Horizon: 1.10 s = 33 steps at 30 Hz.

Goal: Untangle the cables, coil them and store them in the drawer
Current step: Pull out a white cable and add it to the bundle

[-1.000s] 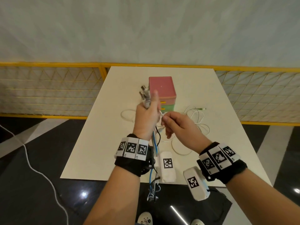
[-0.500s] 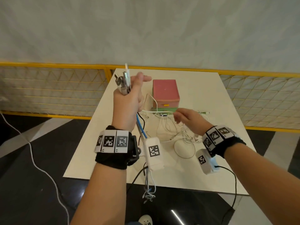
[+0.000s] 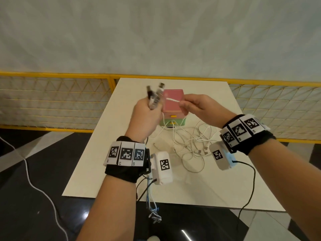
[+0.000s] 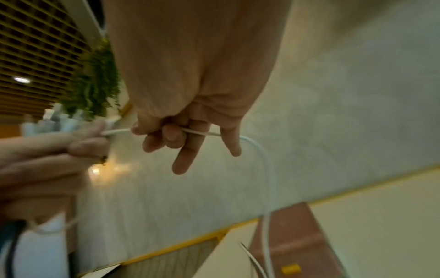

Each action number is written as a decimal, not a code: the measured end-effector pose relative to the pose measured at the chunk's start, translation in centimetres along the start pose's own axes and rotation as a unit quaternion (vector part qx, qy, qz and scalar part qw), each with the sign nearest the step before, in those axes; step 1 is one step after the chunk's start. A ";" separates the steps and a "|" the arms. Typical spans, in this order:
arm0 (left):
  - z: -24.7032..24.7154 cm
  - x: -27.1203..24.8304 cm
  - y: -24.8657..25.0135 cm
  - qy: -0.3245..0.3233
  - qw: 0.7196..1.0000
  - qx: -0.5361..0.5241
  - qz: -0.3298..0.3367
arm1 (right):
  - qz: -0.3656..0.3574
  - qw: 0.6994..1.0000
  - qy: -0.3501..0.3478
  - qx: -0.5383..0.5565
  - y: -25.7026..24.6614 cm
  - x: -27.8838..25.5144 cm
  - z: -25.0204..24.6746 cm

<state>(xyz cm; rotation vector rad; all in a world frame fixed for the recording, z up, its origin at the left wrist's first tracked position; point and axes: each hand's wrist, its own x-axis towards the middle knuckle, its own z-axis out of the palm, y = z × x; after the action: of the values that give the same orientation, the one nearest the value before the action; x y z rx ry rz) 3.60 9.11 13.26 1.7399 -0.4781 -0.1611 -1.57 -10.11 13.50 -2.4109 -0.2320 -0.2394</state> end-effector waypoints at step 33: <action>-0.5 0.9 2.4 0.045 0.987 0.145 0.057 | -0.018 0.997 0.011 -0.071 -0.3 1.3 -1.8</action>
<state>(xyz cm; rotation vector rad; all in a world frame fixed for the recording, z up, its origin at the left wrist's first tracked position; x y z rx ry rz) 4.05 8.89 15.82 1.9885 -0.5539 0.0727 -0.58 -10.96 15.29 -2.5439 -0.2574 -0.3079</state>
